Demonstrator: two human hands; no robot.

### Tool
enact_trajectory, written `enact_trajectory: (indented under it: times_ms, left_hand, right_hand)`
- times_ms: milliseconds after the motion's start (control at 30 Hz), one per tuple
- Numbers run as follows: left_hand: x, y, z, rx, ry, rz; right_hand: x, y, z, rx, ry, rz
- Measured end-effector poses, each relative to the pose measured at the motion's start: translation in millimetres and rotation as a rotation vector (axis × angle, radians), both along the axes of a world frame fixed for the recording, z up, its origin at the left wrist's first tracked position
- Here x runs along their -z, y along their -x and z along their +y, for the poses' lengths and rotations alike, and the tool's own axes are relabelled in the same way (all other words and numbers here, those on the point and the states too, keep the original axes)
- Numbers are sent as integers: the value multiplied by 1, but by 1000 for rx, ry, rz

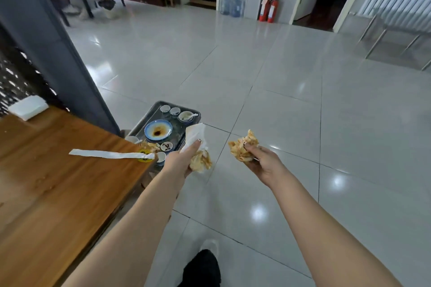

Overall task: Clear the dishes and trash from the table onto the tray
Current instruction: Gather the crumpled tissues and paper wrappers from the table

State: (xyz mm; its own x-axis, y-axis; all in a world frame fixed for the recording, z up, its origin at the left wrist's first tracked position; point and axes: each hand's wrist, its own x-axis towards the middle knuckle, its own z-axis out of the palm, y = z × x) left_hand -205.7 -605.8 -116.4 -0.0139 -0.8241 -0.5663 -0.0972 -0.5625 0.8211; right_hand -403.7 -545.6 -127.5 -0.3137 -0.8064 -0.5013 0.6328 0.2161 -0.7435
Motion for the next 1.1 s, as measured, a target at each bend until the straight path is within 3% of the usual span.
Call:
enact_trajectory:
  times_ms: [467,867,1100]
  left_hand:
    - [23,51,-239,-24,-14,5]
    - [58,35,-365,-251,-56,37]
    - [82,32,-428,-502,-126,53]
  right_hand:
    - [2,61,-274,-135,-45,19]
    - [24,45,-446,-410,-73,7]
    - [55,28,-554,-670,-127,-18]
